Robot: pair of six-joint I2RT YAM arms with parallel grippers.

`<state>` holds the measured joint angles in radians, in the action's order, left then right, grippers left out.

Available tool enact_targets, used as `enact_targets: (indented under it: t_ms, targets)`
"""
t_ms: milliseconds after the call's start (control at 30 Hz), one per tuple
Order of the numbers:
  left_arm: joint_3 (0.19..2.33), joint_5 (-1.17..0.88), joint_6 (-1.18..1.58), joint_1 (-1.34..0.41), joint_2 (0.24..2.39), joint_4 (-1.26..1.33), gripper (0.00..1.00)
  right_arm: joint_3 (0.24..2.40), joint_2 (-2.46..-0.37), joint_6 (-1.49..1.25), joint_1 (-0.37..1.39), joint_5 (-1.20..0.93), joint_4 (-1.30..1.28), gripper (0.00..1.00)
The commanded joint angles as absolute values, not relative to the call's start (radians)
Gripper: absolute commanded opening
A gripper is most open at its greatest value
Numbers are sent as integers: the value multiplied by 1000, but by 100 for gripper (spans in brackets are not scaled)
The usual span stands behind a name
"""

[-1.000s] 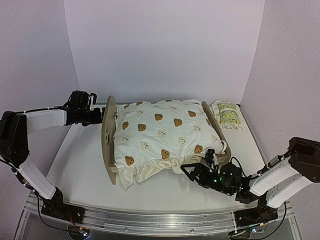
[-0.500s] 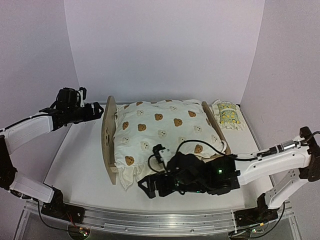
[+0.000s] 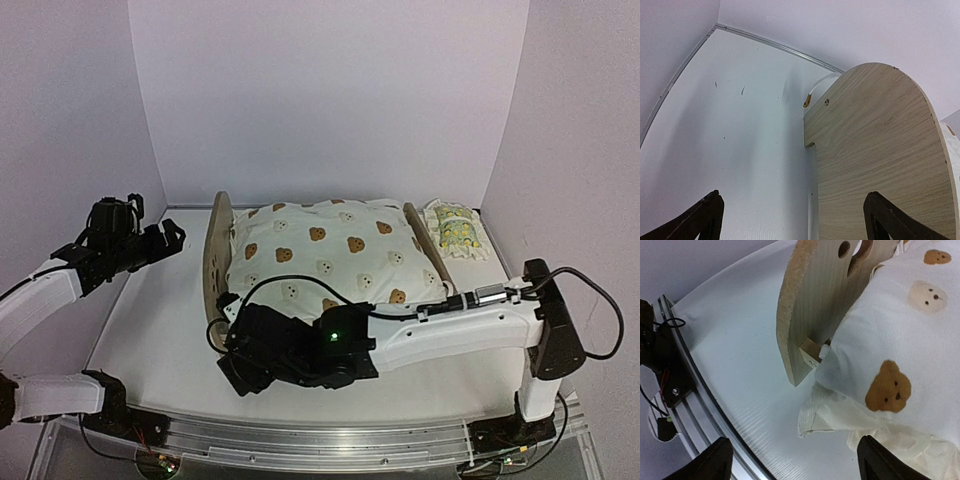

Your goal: Set up the pet bed

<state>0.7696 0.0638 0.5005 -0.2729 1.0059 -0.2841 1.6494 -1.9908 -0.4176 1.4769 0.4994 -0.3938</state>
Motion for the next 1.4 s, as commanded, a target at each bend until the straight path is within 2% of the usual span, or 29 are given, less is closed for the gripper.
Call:
enact_targets:
  t_ms: [0,267,567,600,700,800,1067,1367]
  targets:
    - [782,9,518,-270,962,-346,100,1768,-2074,-295,1468,621,-447,79]
    - [726,10,517,-270,876,-341,99,1882,-2171,-246,1437,631,-453,67]
    - [714,3,508,-270,879,-336,99,1945,-2245,-197,1417,765,-450,53]
    - [714,4,508,-270,877,-337,99,1942,-2245,-193,1417,781,-448,51]
    - [715,3,509,-270,874,-336,99,1925,-2235,-193,1412,780,-431,34]
    - [720,-30,511,-270,874,-339,95,1919,-2219,-183,1411,785,-413,20]
    - [759,-122,498,-271,856,-412,89,1971,-2168,-97,1392,773,-381,1]
    - [832,-223,454,-292,819,-475,78,2006,-2086,-53,1343,651,-376,0]
